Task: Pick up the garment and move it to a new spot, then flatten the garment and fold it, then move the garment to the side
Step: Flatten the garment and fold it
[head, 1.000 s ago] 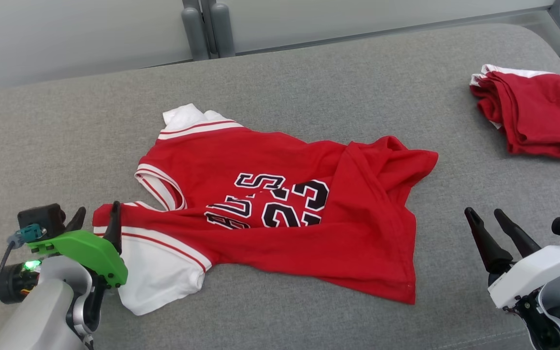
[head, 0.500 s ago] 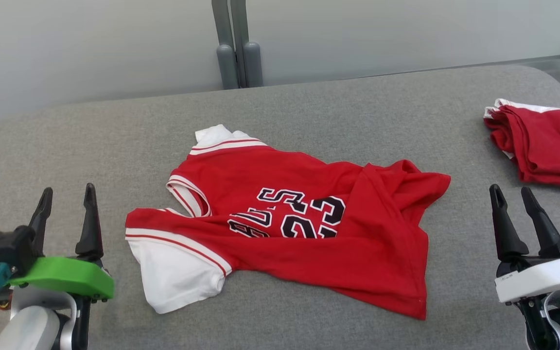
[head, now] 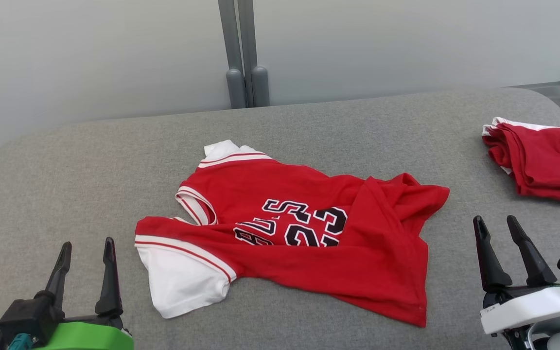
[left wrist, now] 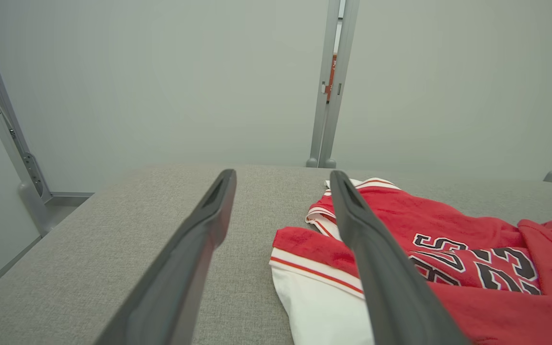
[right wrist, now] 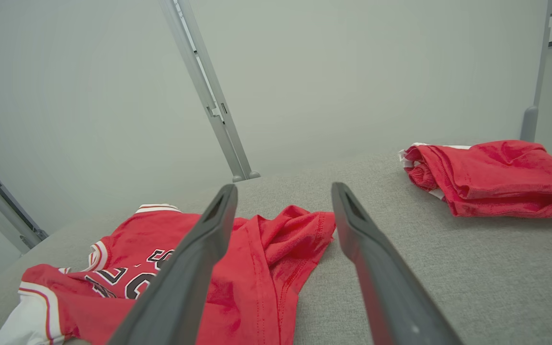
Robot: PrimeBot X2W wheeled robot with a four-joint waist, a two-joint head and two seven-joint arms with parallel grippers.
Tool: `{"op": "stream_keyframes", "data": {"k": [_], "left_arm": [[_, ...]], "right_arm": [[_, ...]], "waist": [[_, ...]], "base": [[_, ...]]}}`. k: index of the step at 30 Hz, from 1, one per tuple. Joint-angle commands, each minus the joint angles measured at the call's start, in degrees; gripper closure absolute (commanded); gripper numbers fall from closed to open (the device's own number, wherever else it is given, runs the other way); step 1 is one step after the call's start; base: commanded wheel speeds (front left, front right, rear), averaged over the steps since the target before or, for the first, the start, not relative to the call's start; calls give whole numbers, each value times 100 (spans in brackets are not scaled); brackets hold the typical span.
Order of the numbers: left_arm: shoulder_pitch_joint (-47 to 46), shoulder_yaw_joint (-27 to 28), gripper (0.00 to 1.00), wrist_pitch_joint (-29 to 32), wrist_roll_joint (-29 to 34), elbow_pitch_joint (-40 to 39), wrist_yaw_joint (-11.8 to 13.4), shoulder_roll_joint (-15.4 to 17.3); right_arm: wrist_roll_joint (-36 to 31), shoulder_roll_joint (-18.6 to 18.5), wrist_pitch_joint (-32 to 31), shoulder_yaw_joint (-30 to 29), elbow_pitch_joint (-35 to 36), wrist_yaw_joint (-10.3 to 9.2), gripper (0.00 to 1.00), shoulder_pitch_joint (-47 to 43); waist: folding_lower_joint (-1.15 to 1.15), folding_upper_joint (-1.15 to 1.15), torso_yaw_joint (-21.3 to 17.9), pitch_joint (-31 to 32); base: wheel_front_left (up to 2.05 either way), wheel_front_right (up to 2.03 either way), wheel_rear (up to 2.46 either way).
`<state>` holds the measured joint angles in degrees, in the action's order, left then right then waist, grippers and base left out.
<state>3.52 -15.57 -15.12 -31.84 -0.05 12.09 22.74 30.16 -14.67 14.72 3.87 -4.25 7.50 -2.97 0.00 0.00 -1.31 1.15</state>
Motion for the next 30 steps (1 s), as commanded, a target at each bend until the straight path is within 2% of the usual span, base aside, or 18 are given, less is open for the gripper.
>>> {"op": "stream_keyframes", "data": {"k": [1,19,21,23,30], "left_arm": [[49,70,0,0,68,6,-46,-1],[56,258,0,5,337,246,-369,-245],[111,223,0,195,112,285,-439,-321],[146,166,0,500,56,325,-486,-215],[314,-25,0,1733,-295,210,-400,-48]], "right_arm": [[-54,-39,33,16,12,-1,0,95],[8,-238,-124,184,-174,-2,0,318],[119,-284,-334,224,-228,-2,0,247],[350,-341,-733,352,-258,-1,0,141],[1145,-653,-2150,749,-49,-1,0,-221]], "waist": [[0,0,-18,-2],[0,0,-63,-30],[0,0,-50,-32],[0,0,-38,-37],[0,0,11,-119]], "base": [[0,0,0],[0,0,0],[0,0,0],[0,0,0],[0,0,0]]}}
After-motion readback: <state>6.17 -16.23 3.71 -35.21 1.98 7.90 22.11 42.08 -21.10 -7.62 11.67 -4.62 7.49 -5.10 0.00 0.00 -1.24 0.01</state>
